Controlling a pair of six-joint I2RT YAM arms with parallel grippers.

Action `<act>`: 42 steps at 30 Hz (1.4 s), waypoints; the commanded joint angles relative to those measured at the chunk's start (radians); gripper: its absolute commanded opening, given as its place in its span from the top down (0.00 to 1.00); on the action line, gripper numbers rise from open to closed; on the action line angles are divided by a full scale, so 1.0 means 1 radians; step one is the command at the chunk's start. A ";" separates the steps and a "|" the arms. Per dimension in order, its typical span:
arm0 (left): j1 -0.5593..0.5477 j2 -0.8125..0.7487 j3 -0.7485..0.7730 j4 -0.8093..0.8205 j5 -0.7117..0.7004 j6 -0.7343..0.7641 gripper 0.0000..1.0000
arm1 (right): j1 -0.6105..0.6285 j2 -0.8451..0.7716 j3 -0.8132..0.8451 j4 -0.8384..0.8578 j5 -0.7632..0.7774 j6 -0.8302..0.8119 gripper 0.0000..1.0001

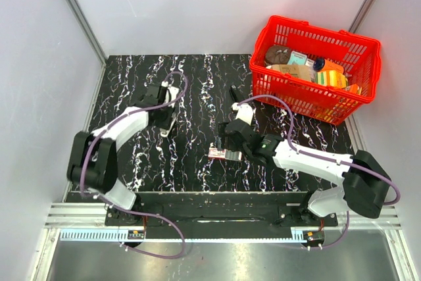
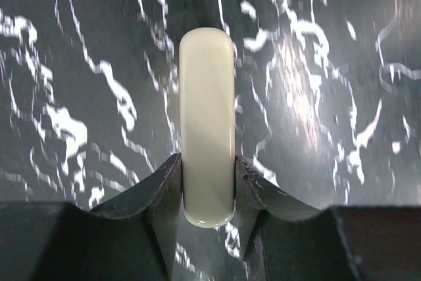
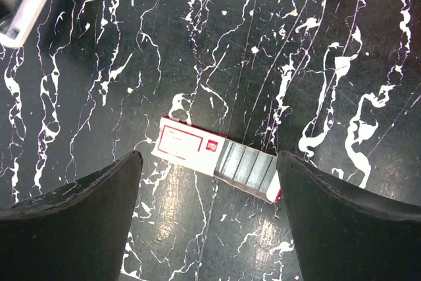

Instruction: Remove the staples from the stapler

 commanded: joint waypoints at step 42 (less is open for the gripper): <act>0.460 -0.456 0.052 -0.311 0.431 -0.125 0.01 | 0.112 0.558 0.698 -0.307 -0.030 0.136 0.10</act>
